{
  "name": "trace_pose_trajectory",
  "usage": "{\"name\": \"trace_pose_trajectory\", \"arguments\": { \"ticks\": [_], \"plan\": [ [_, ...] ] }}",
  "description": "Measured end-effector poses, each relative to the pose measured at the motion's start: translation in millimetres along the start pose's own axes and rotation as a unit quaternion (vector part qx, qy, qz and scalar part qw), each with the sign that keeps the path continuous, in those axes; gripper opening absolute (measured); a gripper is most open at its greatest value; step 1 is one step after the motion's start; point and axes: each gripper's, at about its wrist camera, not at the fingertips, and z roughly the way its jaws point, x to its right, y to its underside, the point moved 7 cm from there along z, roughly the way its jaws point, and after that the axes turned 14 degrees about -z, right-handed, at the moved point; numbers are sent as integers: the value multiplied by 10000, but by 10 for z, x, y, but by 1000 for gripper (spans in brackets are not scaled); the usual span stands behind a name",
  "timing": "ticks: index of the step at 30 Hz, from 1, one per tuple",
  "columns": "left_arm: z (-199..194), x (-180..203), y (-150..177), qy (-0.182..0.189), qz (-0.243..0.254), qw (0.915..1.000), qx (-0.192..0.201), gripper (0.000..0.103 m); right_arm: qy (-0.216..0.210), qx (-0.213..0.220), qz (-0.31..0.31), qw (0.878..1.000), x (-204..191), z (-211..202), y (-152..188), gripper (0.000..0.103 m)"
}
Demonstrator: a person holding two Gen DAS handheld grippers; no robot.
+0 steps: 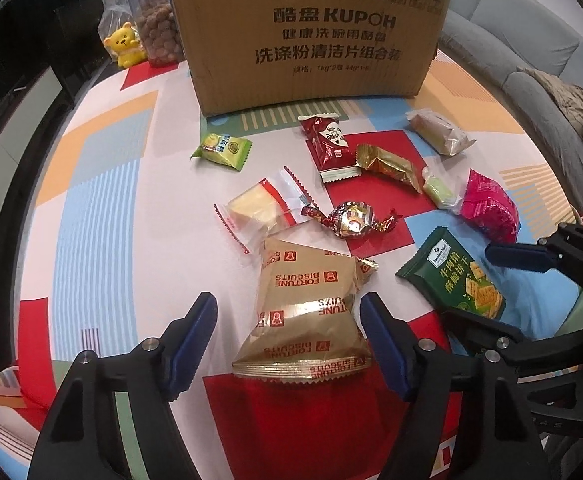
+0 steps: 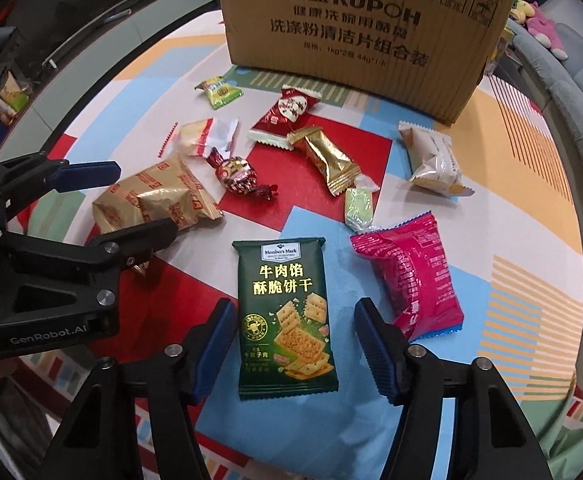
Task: Organize snacks
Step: 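Grasp the gold biscuit bag with the left tool while the right tool grasps the green cracker packet, then lift both packets and carry them over the open cardboard box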
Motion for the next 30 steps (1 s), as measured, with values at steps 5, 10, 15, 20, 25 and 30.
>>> {"name": "trace_pose_trajectory", "arguments": {
  "ticks": [5, 10, 15, 20, 25, 30],
  "plan": [
    [72, 44, 11, 104, 45, 9999, -53, 61, -52, -10, 22, 10000, 1, 29, 16, 58],
    [69, 87, 38, 153, 127, 9998, -25, 55, 13, 19, -20, 10000, 1, 28, 17, 48],
    [33, 116, 70, 151, 156, 9998, 10, 50, -42, 43, 56, 10000, 30, 17, 26, 44],
    [-49, 144, 99, 100, 190, 9997, 106, 48, -33, 68, 144, 9999, 72, -16, 72, 43],
    [-165, 152, 110, 66, 137, 9997, 213, 47, 54, 188, 230, 9995, 121, -123, 56, 43],
    [-289, 173, 119, 39, 100, 9995, 305, 47, 117, 330, 206, 9992, 114, -255, 35, 43]
  ]
}}
